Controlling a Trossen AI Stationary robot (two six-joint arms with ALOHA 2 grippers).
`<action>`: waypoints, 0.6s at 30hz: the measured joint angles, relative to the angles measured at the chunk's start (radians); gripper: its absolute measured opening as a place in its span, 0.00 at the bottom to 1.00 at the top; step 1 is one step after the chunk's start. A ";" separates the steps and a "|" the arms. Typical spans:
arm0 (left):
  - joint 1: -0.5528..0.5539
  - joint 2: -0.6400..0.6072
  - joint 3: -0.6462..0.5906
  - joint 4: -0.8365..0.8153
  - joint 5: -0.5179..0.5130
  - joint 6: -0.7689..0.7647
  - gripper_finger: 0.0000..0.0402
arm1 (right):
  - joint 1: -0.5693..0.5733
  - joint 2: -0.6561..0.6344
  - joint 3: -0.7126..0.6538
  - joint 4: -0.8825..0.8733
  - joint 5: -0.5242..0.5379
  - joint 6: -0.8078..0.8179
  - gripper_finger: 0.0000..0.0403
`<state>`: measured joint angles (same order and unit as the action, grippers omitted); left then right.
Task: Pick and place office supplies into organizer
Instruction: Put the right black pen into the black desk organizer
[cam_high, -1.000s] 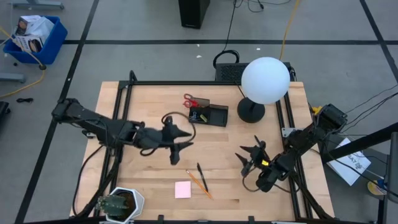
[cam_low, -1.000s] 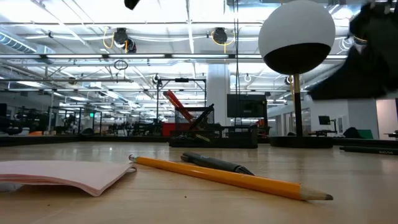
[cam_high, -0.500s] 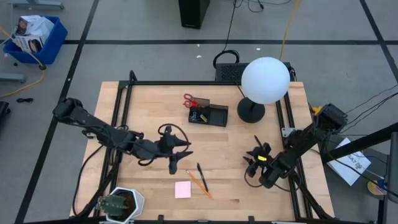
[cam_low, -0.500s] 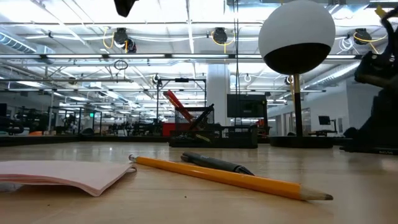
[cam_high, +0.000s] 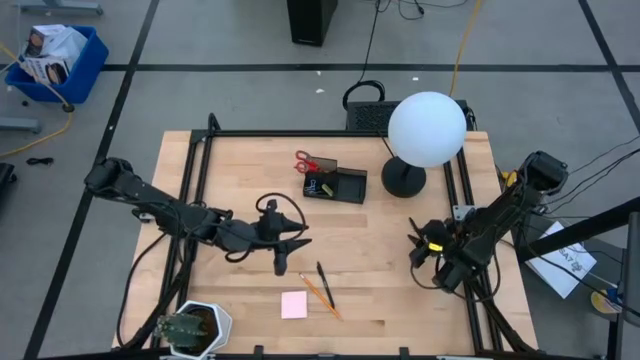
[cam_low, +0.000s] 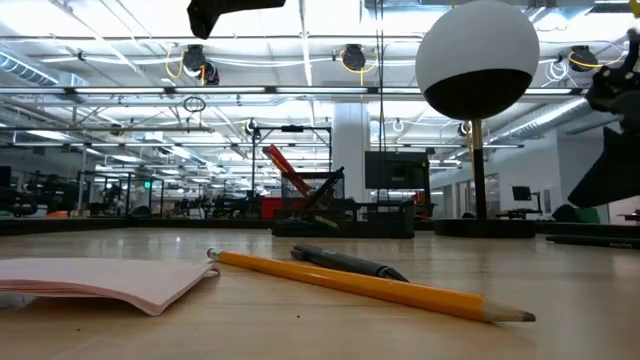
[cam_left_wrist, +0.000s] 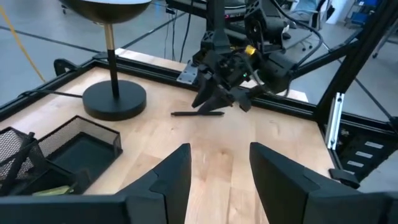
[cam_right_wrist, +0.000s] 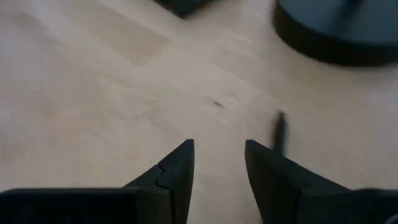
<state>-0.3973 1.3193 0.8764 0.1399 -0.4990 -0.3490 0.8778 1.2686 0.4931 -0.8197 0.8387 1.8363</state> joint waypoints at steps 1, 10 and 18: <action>0.000 0.000 0.000 0.000 0.000 0.000 0.42 | -0.001 0.001 0.000 -0.031 -0.029 0.039 0.33; -0.002 0.000 0.000 0.003 0.000 -0.005 0.43 | -0.028 0.055 0.000 -0.096 -0.244 0.194 0.33; -0.008 0.000 0.000 0.019 0.001 -0.005 0.40 | -0.033 0.153 0.004 0.008 -0.306 0.158 0.33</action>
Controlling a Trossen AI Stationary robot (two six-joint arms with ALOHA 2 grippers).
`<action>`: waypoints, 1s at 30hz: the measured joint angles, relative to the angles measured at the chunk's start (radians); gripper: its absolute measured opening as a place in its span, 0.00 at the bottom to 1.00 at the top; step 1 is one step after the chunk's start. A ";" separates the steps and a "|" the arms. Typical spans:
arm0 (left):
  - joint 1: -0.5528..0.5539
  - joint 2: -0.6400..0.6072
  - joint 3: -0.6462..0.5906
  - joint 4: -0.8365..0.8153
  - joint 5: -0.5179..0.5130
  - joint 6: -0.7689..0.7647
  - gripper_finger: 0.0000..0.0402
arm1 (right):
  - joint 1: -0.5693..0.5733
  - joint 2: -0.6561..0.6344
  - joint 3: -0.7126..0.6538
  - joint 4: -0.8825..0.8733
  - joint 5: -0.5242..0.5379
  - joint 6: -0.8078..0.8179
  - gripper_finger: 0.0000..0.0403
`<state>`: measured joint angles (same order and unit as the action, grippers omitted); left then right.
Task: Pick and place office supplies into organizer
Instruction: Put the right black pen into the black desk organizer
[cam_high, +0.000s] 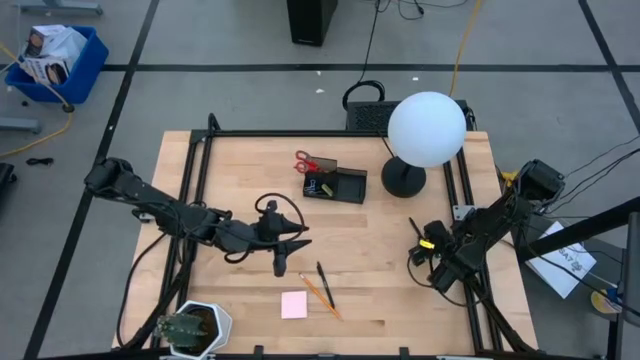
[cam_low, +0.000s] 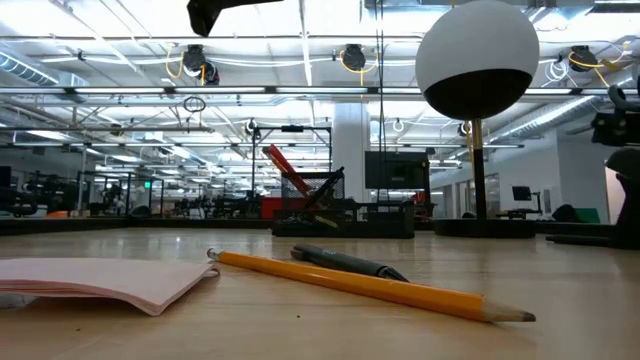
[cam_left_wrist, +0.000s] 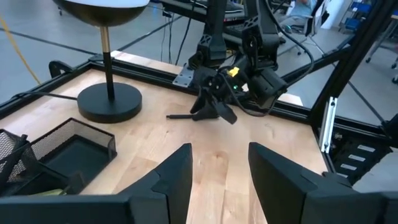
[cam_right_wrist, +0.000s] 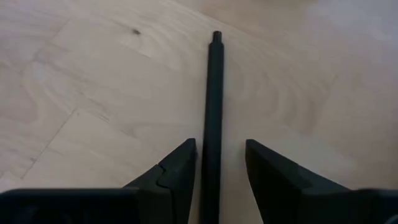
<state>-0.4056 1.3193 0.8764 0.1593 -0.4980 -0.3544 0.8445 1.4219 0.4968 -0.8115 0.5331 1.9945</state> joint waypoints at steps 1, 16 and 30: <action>-0.002 0.000 0.000 0.000 0.000 0.002 0.40 | 0.000 0.015 0.000 0.019 0.019 -0.017 0.33; -0.004 0.000 0.000 0.000 0.000 0.006 0.40 | 0.010 0.155 -0.006 0.337 0.285 -0.217 0.31; -0.004 0.000 0.000 0.000 0.000 0.006 0.40 | -0.076 0.364 -0.004 1.129 0.372 -0.896 0.27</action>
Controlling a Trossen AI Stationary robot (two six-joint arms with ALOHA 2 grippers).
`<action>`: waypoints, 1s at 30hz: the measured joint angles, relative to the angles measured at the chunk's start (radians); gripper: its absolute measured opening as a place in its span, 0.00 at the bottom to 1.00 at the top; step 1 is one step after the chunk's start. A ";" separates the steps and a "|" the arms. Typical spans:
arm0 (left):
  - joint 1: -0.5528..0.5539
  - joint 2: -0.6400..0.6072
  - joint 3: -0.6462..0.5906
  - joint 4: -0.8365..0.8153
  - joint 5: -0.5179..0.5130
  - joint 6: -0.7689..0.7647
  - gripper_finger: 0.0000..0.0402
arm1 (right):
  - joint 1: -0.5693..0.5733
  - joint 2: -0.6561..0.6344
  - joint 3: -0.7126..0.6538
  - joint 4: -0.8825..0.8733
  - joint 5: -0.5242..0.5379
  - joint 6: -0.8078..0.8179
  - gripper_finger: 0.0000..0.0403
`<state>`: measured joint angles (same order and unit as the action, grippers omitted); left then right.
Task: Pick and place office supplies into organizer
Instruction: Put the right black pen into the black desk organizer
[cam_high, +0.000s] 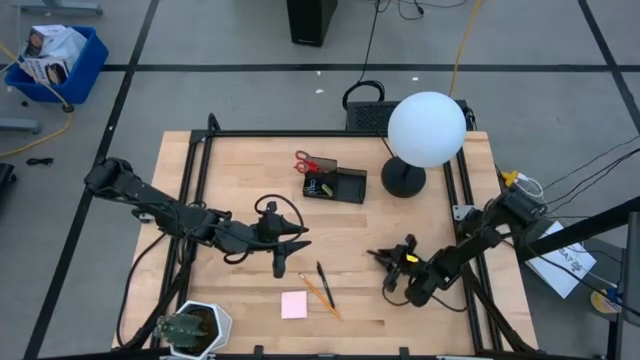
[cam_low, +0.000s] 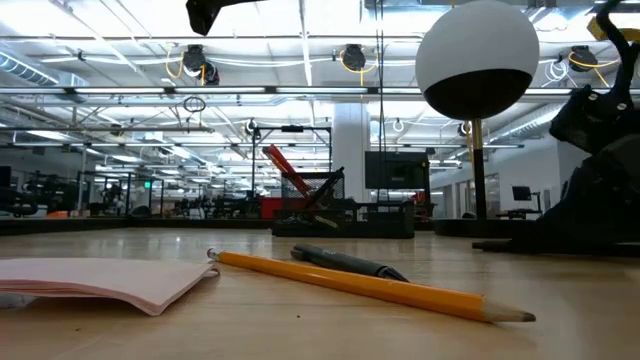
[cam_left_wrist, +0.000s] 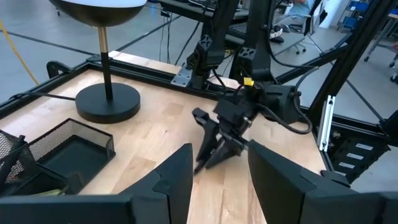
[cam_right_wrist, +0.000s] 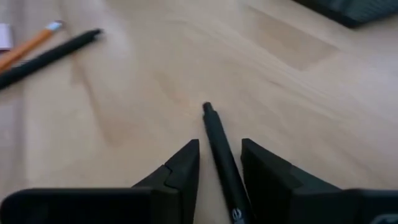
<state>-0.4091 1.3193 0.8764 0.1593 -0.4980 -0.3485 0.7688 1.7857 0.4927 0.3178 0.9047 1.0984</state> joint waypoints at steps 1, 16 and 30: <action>0.000 0.000 0.000 0.000 0.000 0.000 0.40 | -0.007 0.017 0.000 0.057 -0.002 -0.046 0.26; 0.000 0.000 0.000 0.000 0.000 0.000 0.40 | -0.216 0.108 0.003 0.449 -0.287 -0.445 0.06; 0.000 0.000 0.000 -0.008 0.000 0.005 0.40 | -0.359 0.101 0.058 0.543 -0.539 -0.735 0.12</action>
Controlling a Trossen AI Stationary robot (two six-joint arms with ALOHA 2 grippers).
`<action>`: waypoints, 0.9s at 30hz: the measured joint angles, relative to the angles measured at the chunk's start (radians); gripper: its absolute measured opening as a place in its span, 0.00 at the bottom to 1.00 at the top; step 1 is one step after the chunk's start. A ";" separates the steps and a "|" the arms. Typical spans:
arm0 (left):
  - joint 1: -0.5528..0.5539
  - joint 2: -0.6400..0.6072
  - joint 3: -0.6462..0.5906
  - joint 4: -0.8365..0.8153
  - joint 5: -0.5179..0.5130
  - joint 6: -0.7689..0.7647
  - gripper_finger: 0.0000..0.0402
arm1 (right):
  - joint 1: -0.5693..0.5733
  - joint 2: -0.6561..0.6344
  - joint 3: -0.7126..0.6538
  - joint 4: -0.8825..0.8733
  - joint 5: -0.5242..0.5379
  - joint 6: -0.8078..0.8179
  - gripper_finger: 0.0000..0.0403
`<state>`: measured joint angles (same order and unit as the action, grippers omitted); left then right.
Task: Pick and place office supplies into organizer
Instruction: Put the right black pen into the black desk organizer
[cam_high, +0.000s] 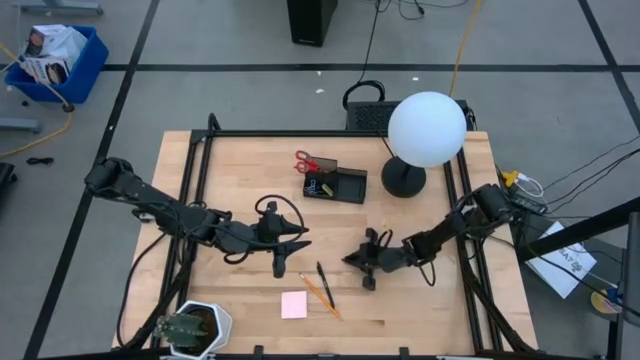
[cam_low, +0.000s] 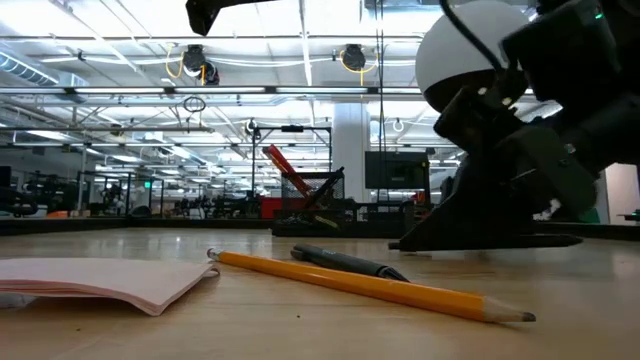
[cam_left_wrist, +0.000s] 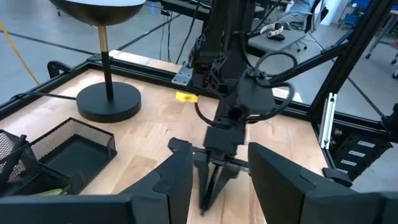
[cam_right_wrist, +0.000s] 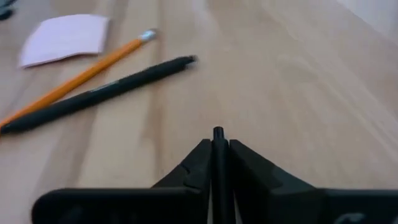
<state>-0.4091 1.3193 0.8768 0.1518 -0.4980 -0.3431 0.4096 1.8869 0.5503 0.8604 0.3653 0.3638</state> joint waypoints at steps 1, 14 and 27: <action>0.000 0.000 0.000 0.001 0.000 0.000 0.40 | 0.007 -0.009 0.000 0.000 0.003 -0.020 0.13; 0.000 0.000 0.000 0.000 0.001 -0.011 0.40 | 0.039 -0.039 0.000 0.032 -0.005 -0.087 0.27; 0.000 0.001 0.000 -0.001 0.001 -0.009 0.40 | 0.246 -0.043 0.001 -0.134 0.068 0.051 0.29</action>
<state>-0.4091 1.3199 0.8768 0.1511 -0.4967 -0.3523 0.6557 1.8443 0.5510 0.7260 0.4333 0.4144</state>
